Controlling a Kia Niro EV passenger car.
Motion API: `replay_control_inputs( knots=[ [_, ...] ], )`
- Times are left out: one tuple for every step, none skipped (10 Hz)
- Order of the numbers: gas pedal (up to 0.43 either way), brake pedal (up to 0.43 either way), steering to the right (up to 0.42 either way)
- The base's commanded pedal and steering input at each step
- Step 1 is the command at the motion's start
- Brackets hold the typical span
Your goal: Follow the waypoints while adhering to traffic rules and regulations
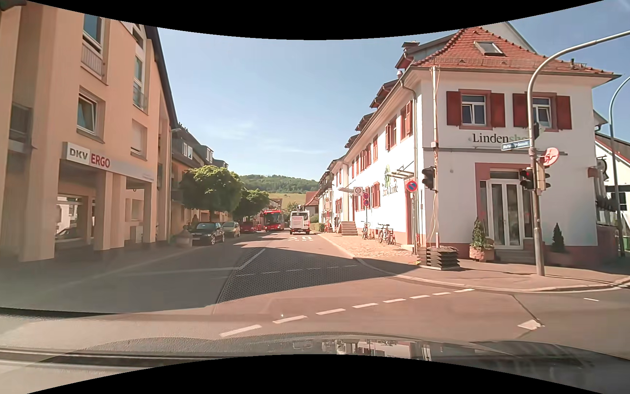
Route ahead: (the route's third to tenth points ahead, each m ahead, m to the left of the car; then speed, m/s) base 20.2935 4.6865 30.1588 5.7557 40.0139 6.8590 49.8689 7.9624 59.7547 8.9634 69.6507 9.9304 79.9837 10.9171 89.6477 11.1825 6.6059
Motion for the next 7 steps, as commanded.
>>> replay_control_inputs(
  knots=[
    [0.059, 0.000, -0.025],
    [0.039, 0.000, -0.034],
    [0.028, 0.000, -0.036],
    [0.028, 0.000, -0.038],
    [0.028, 0.000, -0.046],
    [0.028, 0.000, -0.050],
    [0.028, 0.000, -0.051]
  ],
)
